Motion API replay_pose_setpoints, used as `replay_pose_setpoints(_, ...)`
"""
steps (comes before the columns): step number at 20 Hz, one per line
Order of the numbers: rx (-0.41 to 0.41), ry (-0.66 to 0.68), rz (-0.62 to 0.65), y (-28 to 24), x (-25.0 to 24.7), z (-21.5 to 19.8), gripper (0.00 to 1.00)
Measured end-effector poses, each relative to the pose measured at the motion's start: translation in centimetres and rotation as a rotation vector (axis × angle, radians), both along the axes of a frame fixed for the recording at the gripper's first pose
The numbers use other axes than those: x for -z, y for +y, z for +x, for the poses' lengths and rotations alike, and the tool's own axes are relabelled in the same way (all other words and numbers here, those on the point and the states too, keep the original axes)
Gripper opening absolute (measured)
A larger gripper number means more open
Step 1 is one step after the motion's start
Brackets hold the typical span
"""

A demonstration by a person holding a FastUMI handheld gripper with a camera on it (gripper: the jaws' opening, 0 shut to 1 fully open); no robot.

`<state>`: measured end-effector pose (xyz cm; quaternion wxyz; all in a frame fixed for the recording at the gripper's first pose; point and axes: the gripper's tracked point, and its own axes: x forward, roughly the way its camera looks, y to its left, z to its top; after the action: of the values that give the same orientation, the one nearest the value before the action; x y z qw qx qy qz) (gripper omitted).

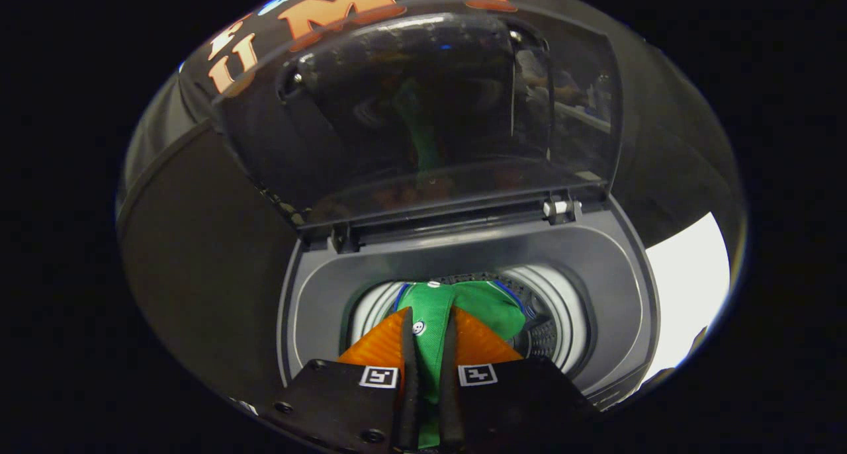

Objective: Put the clothes into the washing machine and then close the washing machine lid.

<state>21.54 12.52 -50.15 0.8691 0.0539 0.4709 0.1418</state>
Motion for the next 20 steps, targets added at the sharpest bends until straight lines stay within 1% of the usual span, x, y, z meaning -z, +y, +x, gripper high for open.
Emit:
replay_pose_setpoints(2,-0.009,0.02,-0.01,0.8,1.1,0.2,0.19)
replay_pose_setpoints(6,-0.078,0.05,-0.057,2.2,2.9,1.2,0.2)
replay_pose_setpoints(7,-0.08,0.063,-0.068,2.5,4.0,1.6,0.2)
replay_pose_setpoints(9,-0.057,0.095,-0.078,2.8,6.0,1.7,0.2)
replay_pose_setpoints(11,-0.031,0.12,-0.073,2.5,7.1,1.3,0.24)
replay_pose_setpoints(13,-0.014,0.13,-0.07,2.3,7.2,0.7,0.39)
replay_pose_setpoints(17,-0.005,0.165,-0.072,1.5,7.6,-0.6,0.79)
replay_pose_setpoints(19,0.002,0.157,-0.072,1.2,7.3,-1.0,0.99)
replay_pose_setpoints(20,0.006,0.147,-0.071,1.1,7.0,-1.0,0.99)
